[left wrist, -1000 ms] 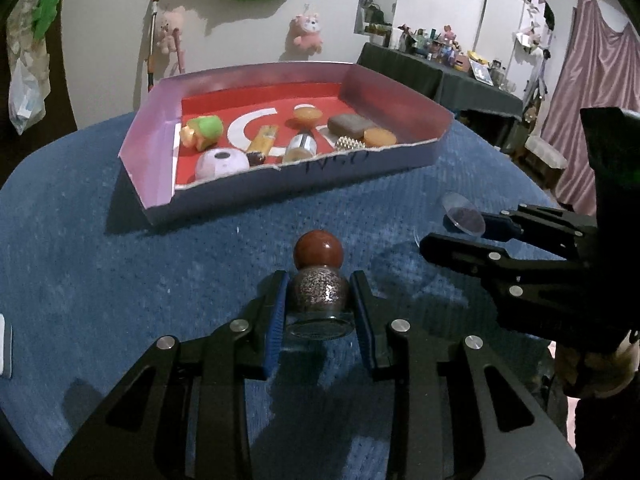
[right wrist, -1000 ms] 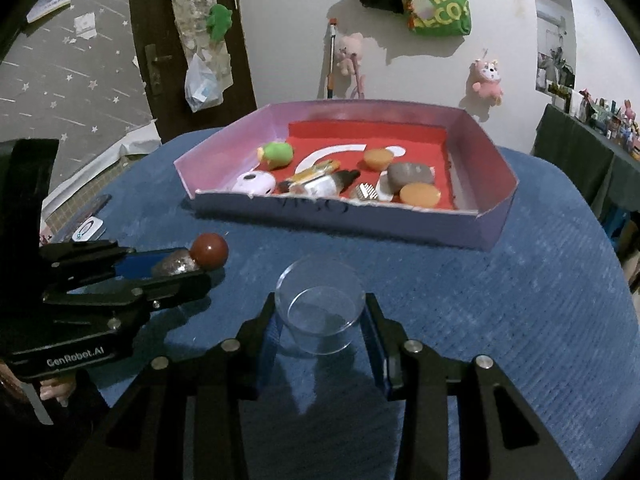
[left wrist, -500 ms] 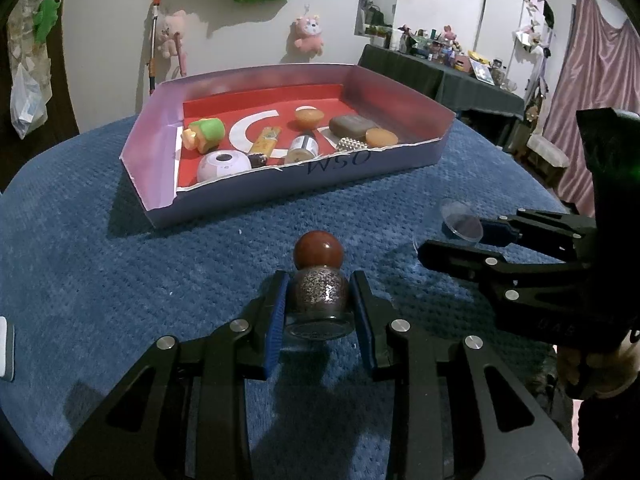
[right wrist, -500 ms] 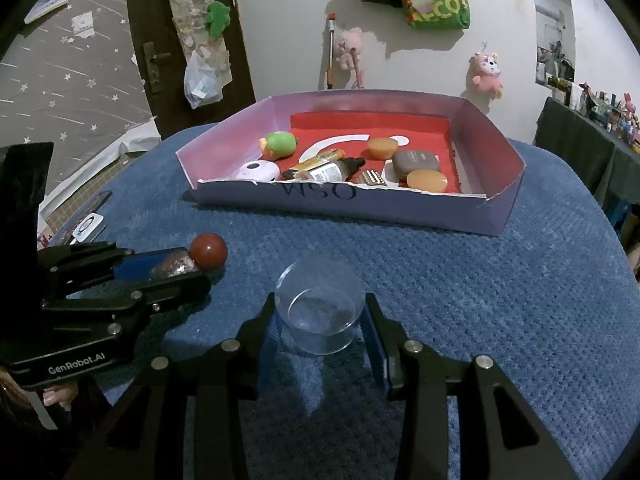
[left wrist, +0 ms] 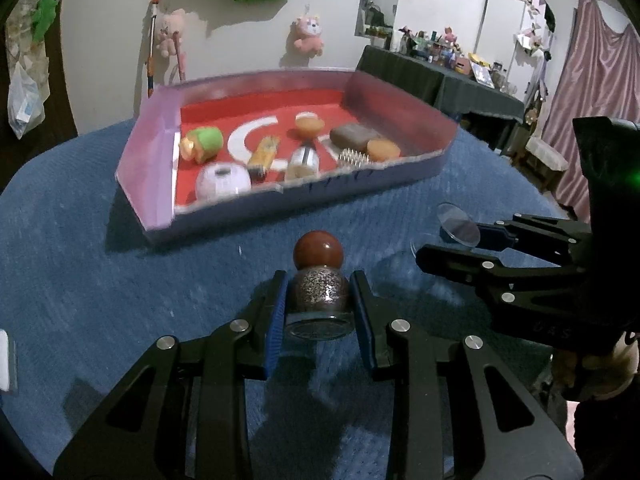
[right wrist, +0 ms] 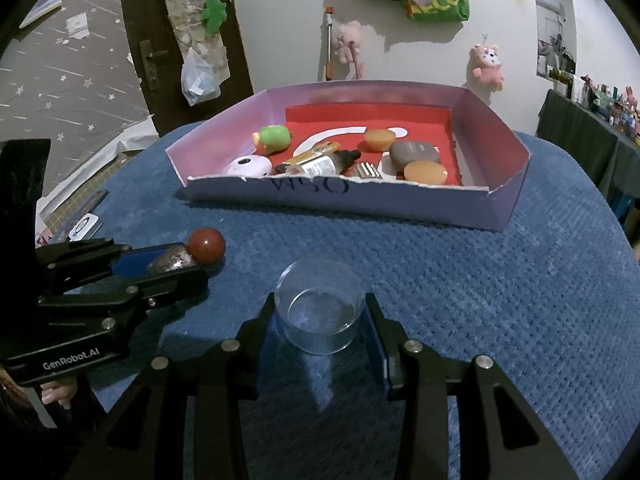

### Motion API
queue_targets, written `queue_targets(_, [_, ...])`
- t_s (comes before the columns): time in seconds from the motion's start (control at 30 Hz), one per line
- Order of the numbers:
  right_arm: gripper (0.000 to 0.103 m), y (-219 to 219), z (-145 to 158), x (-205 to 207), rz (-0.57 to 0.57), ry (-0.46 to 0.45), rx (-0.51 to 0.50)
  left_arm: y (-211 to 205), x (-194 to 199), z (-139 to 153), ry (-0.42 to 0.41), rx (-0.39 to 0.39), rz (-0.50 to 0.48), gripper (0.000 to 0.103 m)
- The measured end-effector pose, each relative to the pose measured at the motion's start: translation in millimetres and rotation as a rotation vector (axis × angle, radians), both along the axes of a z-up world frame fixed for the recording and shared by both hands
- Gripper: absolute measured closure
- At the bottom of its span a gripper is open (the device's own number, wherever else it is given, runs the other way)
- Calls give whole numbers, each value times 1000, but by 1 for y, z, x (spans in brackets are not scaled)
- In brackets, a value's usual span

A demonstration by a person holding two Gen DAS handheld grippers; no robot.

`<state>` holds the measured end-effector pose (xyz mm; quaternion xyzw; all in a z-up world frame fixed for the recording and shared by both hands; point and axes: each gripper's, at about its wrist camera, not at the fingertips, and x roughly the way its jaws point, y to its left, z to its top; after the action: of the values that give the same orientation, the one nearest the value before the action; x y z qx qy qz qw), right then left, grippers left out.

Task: Organize rigid objects
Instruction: 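Carry the jar and clear cup over the red box with both tools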

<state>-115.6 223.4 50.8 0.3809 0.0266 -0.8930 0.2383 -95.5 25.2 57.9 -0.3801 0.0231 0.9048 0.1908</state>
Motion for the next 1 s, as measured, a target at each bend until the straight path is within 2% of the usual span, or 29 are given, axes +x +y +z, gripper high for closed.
queue_targets(0.1, [61,2,13,-4,-2,9,-8,0,-9,23,30,18,-9,74])
queue_targets(0.23, [61,4,50,-20,-1,63,-13,3,-36,55,59,27,-29,74])
queue_targets(0.37, [61,5,80,-54,-9,83,-5,9,-85,71,13,24,-65,74])
queue_targets(0.5, [61,1,95,-112,-21,59,66,25,-150,69,-48,-55,-77,74])
queue_targets(0.73, [61,-12,74,-216,-67,-66,256,37,-232,37,-199,-126,-46,74])
queue_targets(0.83, [61,-16,62,-243,-77,-108,304,40,-251,23,-224,-171,-32,74])
queue_targets(1.0, [61,-22,43,-268,-74,-158,386,43,-268,8,-268,-182,-28,74])
